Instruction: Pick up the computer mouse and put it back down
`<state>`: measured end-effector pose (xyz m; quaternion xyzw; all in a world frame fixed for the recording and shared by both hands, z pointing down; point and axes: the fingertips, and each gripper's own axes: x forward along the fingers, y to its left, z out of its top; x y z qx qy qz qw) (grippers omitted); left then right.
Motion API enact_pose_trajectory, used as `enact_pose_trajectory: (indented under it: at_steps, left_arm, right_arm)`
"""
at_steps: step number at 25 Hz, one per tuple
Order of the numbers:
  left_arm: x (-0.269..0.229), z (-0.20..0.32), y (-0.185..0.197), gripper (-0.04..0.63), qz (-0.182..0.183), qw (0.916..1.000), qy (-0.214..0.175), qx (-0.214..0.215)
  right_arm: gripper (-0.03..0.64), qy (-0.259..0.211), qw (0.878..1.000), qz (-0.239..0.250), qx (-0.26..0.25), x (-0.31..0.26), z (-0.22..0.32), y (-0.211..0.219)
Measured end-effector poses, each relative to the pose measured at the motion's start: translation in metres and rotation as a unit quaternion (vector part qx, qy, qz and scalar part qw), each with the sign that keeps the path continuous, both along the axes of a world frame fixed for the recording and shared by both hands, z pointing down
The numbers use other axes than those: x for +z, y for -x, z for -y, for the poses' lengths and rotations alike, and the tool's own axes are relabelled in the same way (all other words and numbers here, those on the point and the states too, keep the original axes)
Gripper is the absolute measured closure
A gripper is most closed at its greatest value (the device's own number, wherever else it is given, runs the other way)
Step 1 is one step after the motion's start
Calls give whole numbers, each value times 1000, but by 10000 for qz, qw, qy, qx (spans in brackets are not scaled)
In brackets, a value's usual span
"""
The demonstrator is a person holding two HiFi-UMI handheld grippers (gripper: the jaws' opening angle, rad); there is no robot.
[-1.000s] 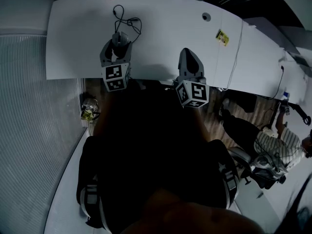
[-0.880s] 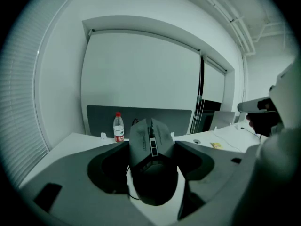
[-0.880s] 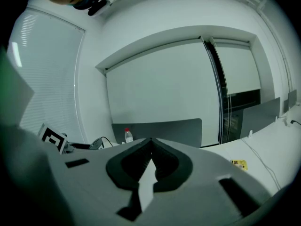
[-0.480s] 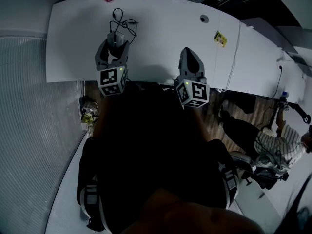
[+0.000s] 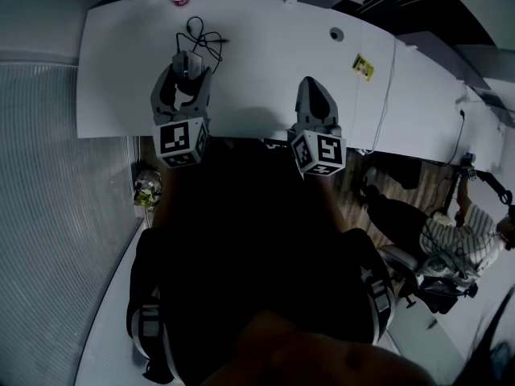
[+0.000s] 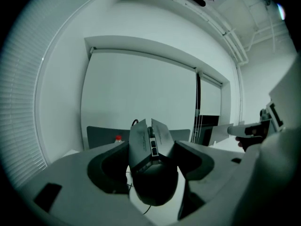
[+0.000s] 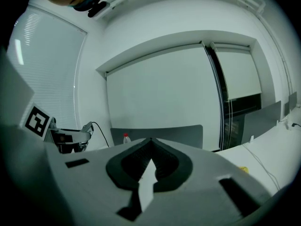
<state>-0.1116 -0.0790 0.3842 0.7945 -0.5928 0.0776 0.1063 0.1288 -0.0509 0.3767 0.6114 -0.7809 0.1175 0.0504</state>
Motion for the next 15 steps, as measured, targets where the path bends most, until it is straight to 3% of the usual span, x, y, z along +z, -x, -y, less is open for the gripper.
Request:
enact_pose_trajectory:
  at_steps: [15]
  left_arm:
    - [-39, -5, 3, 299, -102, 9996, -253, -122]
  right_arm:
    - [618, -51, 9999, -44, -106, 2, 10, 7]
